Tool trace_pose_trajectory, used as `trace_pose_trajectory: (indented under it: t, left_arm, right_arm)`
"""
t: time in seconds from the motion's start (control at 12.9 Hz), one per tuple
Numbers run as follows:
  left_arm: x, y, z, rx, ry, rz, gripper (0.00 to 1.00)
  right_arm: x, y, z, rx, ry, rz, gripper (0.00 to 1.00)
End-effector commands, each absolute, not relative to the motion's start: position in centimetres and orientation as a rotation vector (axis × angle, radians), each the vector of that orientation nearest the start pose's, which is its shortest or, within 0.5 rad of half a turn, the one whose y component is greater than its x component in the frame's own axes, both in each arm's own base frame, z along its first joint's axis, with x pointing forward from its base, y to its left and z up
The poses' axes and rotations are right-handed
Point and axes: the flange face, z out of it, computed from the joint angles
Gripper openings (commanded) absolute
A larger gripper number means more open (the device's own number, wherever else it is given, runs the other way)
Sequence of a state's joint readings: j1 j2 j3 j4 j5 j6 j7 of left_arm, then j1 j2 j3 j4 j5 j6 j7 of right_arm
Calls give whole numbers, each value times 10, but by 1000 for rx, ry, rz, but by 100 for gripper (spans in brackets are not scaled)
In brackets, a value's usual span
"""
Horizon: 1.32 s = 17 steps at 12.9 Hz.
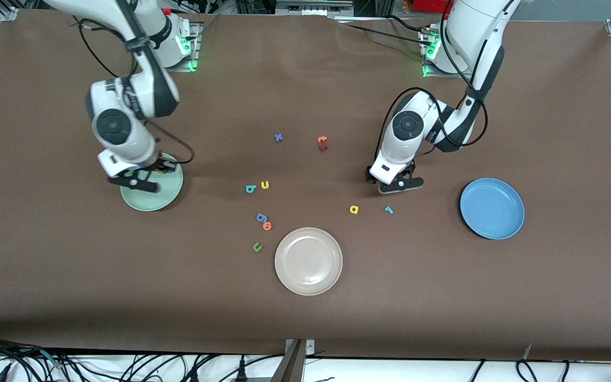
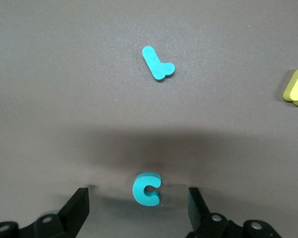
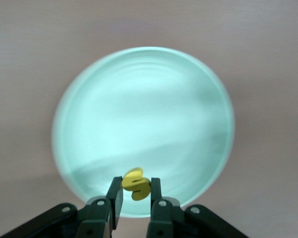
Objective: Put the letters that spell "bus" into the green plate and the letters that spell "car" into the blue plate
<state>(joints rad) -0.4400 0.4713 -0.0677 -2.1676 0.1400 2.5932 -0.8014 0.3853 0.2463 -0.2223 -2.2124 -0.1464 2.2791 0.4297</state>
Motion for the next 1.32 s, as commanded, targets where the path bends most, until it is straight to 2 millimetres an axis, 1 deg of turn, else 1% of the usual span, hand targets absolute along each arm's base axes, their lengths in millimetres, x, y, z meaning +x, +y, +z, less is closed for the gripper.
trace_pose_trajectory:
  t: [0.0,0.08,0.16,0.23,0.31,0.39,0.47,0.54,0.62,0.7,0.78,0.85,1.01,1.09,1.17,1.24]
  left_arm:
    - [490,-277,168,-3059,-260,-12,88]
    - [489,-277,167,-3059,-260,-10,86]
    - [490,-276,167,-3057,-258,-11,83]
    - [490,-276,167,-3057,-254,-16,79]
    - [490,-276,168,-3057,-252,-16,78]
    - [490,-276,168,-3057,-252,-16,76]
    - [491,-276,168,-3064,-267,-26,76]
    - [492,-276,167,-3070,-274,-37,77]
    - [492,-277,166,-3070,-274,-37,76]
    - [492,-277,166,-3070,-281,-36,75]
    - [492,-277,166,-3070,-281,-36,70]
    - [492,-277,166,-3070,-281,-36,64]
    - [491,-277,165,-3069,-280,-34,51]
    - [491,-277,165,-3069,-280,-34,46]
    - [491,-277,165,-3069,-276,-35,41]
    - [491,-277,165,-3069,-274,-35,36]
  right_arm:
    - [519,86,245,-3338,209,234,74]
    - [519,86,248,-3332,222,233,91]
    - [519,90,251,-3328,222,226,94]
    - [518,98,254,-3324,235,213,94]
    - [515,114,258,-3318,274,201,93]
    - [508,148,259,-3296,362,187,88]
    - [501,186,260,-3260,507,149,82]
    - [503,202,259,-3215,675,98,78]
    - [505,215,256,-3134,829,40,78]
    - [500,248,259,-3026,942,15,78]
    - [499,280,263,-2940,1046,11,77]
    - [502,297,258,-2896,1149,13,77]
    - [509,303,254,-2814,1327,19,77]
    - [518,310,253,-2783,1376,19,77]
    - [521,318,254,-2776,1408,30,77]
    - [526,324,260,-2769,1428,38,77]
